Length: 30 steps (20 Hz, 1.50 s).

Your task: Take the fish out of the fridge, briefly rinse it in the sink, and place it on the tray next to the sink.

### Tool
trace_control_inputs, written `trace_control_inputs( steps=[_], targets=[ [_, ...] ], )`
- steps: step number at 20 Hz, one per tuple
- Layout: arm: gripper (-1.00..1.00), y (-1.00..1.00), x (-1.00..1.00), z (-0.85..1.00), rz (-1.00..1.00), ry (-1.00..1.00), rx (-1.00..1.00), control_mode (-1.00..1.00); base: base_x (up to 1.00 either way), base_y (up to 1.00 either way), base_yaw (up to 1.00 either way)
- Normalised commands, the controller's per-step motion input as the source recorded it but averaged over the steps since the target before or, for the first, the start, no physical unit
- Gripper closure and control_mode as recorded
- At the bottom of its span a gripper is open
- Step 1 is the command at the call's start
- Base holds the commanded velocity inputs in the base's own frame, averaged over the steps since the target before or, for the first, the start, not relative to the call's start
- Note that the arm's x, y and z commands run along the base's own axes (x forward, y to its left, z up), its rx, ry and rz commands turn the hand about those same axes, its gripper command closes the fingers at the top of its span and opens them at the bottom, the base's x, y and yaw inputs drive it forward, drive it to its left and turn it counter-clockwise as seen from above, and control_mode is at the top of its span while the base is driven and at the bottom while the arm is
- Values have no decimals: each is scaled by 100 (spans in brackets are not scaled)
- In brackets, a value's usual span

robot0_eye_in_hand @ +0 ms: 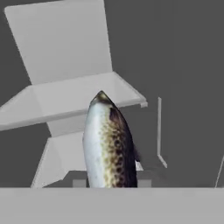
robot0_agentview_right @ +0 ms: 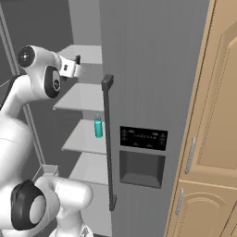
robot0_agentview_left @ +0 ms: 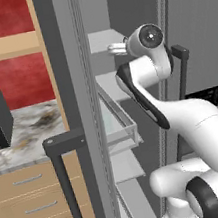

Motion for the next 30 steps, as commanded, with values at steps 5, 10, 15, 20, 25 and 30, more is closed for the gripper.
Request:
trace_control_inputs(
  steps=[5, 10, 15, 20, 25, 30],
  targets=[
    [100, -17, -100, -77, -12, 44, 3, -100, 0, 0, 0],
    [100, -26, -99, -77, -9, 42, 9, -100, 0, 0, 0],
    [100, -71, -61, -26, 2, 9, 23, -100, 0, 0, 0],
    [100, -50, -28, 0, 11, -23, 11, -100, 0, 0, 0],
    [100, -19, -40, 1, 4, -42, 0, -100, 0, 0, 0],
    [100, 0, -5, 1, 0, -2, 0, -100, 0, 0, 0]
  ],
)
